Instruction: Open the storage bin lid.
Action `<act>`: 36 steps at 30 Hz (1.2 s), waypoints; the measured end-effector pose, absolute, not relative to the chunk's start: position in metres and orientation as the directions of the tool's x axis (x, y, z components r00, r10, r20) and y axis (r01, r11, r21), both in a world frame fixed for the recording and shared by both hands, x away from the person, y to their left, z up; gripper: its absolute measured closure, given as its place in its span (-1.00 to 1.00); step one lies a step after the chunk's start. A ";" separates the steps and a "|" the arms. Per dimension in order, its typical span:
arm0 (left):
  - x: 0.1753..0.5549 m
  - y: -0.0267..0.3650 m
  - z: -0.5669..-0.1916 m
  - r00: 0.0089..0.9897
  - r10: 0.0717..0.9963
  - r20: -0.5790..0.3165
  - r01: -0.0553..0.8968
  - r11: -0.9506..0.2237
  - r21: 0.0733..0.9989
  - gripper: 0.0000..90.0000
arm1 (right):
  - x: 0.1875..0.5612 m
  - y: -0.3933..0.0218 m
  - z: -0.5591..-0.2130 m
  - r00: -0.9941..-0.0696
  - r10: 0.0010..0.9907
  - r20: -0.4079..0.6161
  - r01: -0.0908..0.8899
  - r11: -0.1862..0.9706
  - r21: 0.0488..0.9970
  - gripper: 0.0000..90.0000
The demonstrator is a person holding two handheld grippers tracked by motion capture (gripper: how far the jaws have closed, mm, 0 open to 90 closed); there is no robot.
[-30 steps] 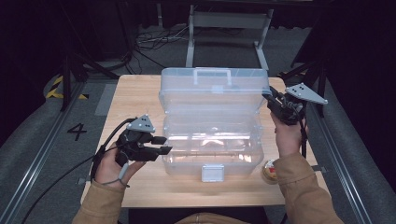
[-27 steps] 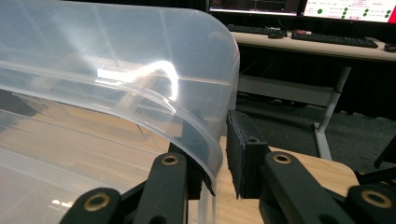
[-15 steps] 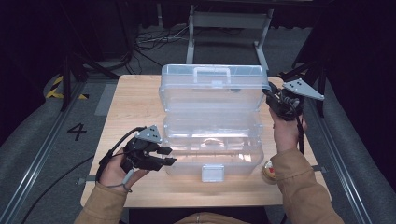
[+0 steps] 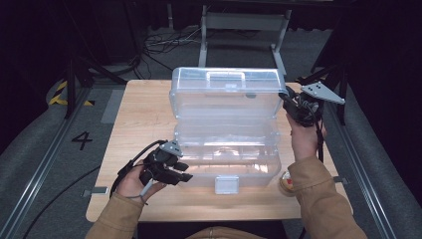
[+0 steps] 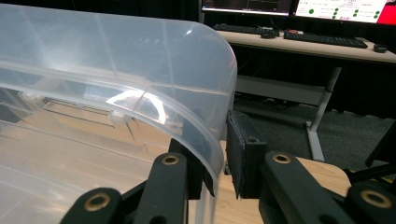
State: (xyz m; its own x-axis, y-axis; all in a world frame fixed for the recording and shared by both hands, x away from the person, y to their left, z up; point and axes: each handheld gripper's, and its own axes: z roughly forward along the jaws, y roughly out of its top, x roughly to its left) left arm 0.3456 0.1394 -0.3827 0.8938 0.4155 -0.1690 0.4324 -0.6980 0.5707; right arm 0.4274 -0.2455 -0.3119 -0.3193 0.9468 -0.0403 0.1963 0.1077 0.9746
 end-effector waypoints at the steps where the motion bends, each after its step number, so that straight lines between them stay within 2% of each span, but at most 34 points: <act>1: 0.346 0.138 -0.384 0.893 0.416 -0.173 0.437 -0.702 0.562 0.34 | 0.427 -0.245 -0.312 -0.318 0.947 -0.039 0.196 0.106 0.975 0.73; 12: 0.353 0.132 -0.397 0.885 0.423 -0.196 0.461 -0.730 0.505 0.42 | 0.430 -0.243 -0.312 -0.305 0.952 -0.037 0.188 0.098 0.977 0.73; 15: 0.354 0.128 -0.401 0.897 0.409 -0.168 0.437 -0.761 0.479 0.45 | 0.431 -0.243 -0.312 -0.304 0.952 -0.036 0.188 0.097 0.977 0.73; 16: 0.353 0.127 -0.401 0.897 0.413 -0.156 0.434 -0.762 0.481 0.56 | 0.431 -0.243 -0.312 -0.304 0.952 -0.035 0.188 0.096 0.977 0.73; 20: 0.353 0.128 -0.404 0.903 0.399 -0.161 0.423 -0.755 0.501 0.64 | 0.431 -0.243 -0.312 -0.302 0.953 -0.034 0.190 0.095 0.977 0.73; 36: 0.354 0.126 -0.414 0.914 0.373 -0.159 0.398 -0.748 0.531 0.66 | 0.437 -0.237 -0.307 -0.267 0.963 -0.037 0.188 0.089 0.978 0.71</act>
State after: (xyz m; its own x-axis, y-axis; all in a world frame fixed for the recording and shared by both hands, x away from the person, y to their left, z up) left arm 0.3539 0.1255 -0.4135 0.9142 0.3727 -0.1594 0.3976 -0.7481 0.5312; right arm 0.4373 -0.2369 -0.3070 -0.2669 0.9630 -0.0366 0.1878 0.0893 0.9781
